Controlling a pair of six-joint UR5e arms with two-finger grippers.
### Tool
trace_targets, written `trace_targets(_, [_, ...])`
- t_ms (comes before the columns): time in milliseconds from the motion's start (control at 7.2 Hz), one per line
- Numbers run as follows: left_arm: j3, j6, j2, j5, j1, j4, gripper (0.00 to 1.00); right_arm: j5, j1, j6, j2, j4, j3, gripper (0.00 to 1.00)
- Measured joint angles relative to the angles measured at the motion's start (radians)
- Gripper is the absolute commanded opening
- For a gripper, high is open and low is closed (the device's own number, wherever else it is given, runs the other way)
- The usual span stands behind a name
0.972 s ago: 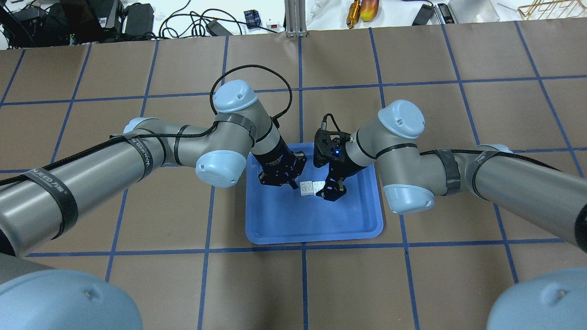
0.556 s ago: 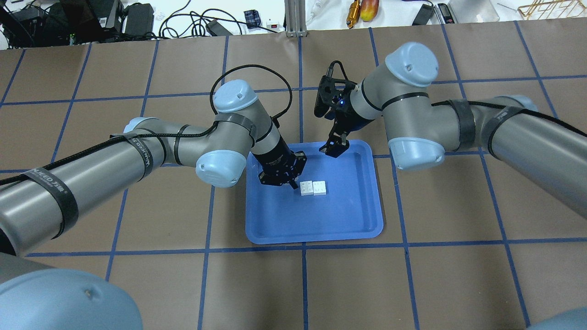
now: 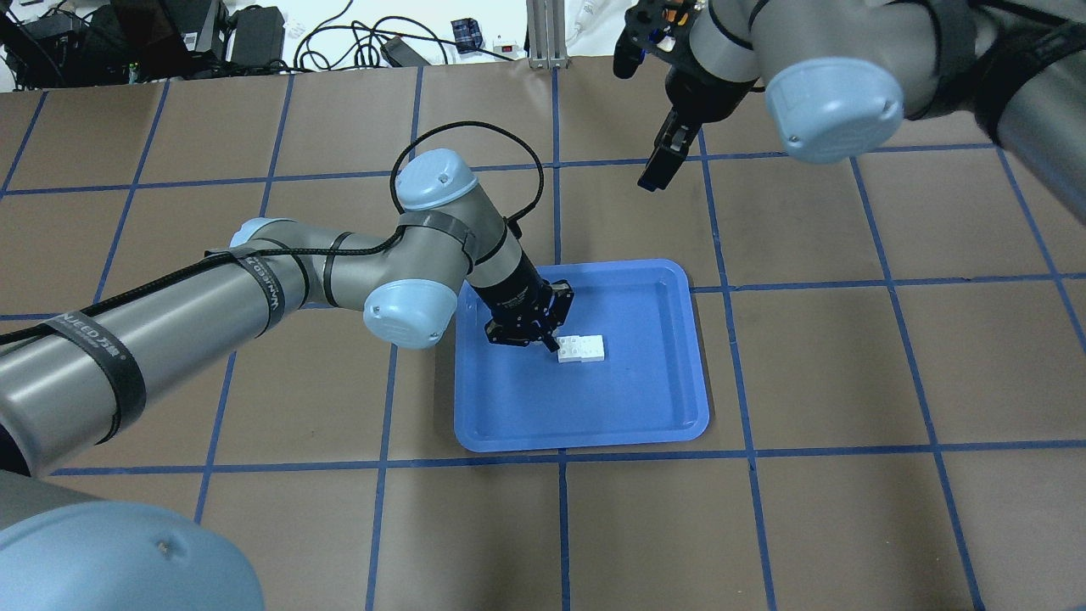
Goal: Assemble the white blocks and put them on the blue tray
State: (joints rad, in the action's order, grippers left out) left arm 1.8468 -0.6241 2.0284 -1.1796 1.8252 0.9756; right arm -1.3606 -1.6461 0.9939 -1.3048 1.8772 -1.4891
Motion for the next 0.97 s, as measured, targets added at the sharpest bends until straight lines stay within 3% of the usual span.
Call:
trace_targets(417, [-0.001,0.006,-0.009,0.003,-0.005,0.000,0.10,-0.092,0.042,-0.176,-0.011,-0.227,0.177,1.00])
trace_targets(694, [-0.032,0.009,-0.033,-0.013,-0.024,0.023,0.18,-0.172,0.043,-0.492,-0.038,-0.338,0.250,1.00])
trace_targets(833, [-0.069,0.011,-0.045,-0.039,-0.041,0.050,0.69,-0.238,0.040,-0.666,-0.054,-0.364,0.256,1.00])
trace_targets(972, [-0.123,0.024,-0.057,-0.076,-0.062,0.101,1.00,-0.283,0.038,-0.779,-0.073,-0.389,0.245,0.99])
